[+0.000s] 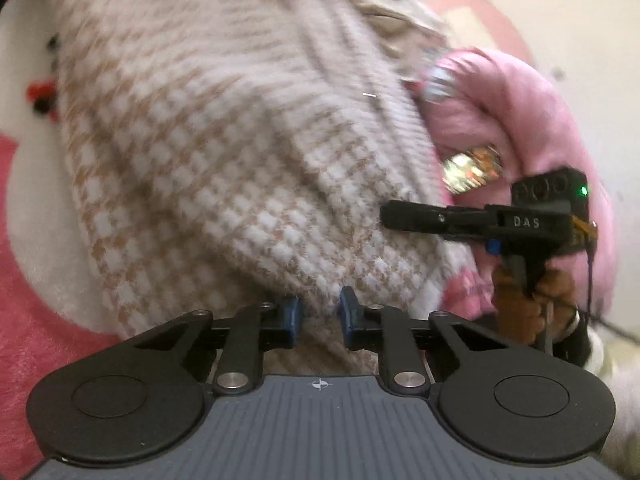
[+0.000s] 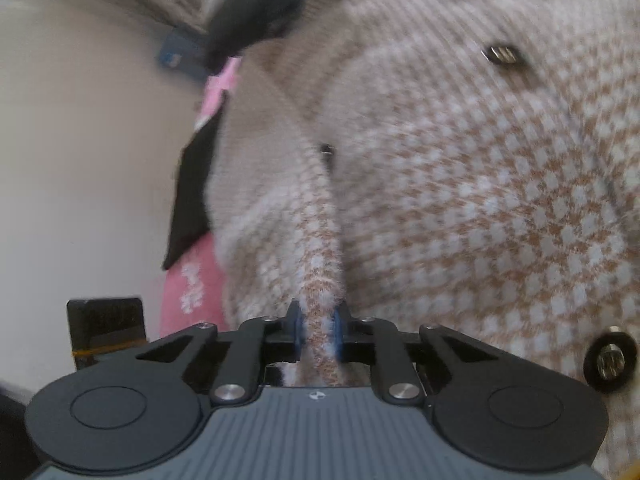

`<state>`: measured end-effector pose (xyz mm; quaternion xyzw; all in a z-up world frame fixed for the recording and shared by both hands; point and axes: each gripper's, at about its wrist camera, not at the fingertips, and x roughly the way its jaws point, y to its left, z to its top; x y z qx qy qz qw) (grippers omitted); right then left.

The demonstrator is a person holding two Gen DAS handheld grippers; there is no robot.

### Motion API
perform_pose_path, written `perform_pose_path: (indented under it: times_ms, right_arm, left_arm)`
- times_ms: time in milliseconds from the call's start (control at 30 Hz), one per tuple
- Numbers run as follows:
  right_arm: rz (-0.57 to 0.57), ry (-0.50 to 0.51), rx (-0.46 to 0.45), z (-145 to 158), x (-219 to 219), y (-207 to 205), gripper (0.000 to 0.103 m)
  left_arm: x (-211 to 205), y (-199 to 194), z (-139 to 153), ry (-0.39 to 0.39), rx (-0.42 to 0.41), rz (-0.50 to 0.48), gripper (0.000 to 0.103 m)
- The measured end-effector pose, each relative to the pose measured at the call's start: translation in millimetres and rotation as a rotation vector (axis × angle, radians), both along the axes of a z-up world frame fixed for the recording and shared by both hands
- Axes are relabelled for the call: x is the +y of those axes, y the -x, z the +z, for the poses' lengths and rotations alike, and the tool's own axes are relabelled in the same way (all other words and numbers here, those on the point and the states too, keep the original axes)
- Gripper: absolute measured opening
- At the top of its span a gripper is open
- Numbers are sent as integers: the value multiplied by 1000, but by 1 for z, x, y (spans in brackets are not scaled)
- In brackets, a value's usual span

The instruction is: Fold clothes

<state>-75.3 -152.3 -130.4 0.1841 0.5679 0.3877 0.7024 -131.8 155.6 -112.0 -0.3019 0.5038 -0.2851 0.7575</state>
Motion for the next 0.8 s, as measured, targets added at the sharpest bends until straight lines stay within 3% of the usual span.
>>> perform_pose_path:
  times_ms: [100,300,367,533,800]
  right_arm:
    - [35,21,-34,10,1,20,16]
    - [60,43,0,-7,15,37,16]
    - [72,77,1,-15,23,40,15]
    - [102,83,-49,0,23,50,15]
    - [120,153,-85,-4,23,58,15]
  left_arm:
    - [-1,6,3,-37,-8,-60,18]
    - [4,14,-6,-124,14,-113,18]
    - [4,15,-7,-124,22,-115,18]
    - [1,15,-1,-118,-8,-153,18]
    - [-13,12,-13,-182,-33,-224,18]
